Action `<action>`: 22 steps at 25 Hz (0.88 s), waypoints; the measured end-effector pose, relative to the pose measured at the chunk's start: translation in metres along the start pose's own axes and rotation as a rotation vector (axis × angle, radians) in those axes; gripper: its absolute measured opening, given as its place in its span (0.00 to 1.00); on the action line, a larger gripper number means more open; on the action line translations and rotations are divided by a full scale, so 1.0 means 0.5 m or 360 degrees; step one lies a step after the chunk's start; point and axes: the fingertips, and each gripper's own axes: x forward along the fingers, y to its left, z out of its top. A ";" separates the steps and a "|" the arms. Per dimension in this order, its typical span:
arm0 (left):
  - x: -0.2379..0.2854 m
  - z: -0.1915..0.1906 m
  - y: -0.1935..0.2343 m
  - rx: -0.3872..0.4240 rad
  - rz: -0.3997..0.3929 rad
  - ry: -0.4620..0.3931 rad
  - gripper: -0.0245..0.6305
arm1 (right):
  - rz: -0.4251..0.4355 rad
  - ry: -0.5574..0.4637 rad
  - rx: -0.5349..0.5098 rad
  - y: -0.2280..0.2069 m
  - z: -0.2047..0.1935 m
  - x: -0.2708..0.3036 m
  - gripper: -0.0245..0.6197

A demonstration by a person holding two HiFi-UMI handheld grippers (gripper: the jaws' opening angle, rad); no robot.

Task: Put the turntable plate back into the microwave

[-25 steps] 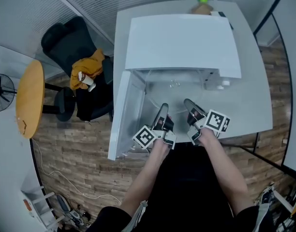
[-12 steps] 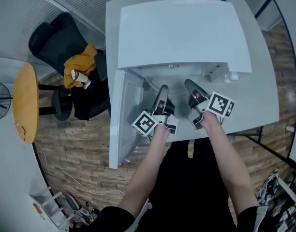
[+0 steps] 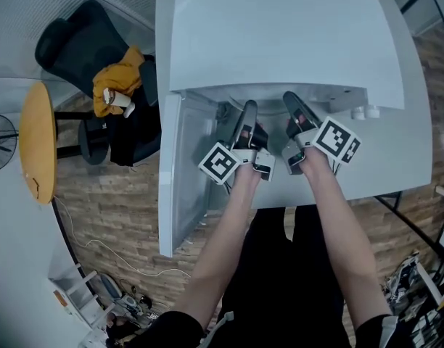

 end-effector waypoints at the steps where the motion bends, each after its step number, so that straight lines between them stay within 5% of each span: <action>1: 0.004 0.001 0.003 0.0002 0.0002 -0.0002 0.15 | -0.0010 -0.0007 -0.0009 -0.002 0.003 0.004 0.17; 22: 0.067 0.024 0.044 -0.0010 0.0057 -0.0042 0.16 | -0.0165 -0.0060 -0.0089 -0.038 0.036 0.077 0.20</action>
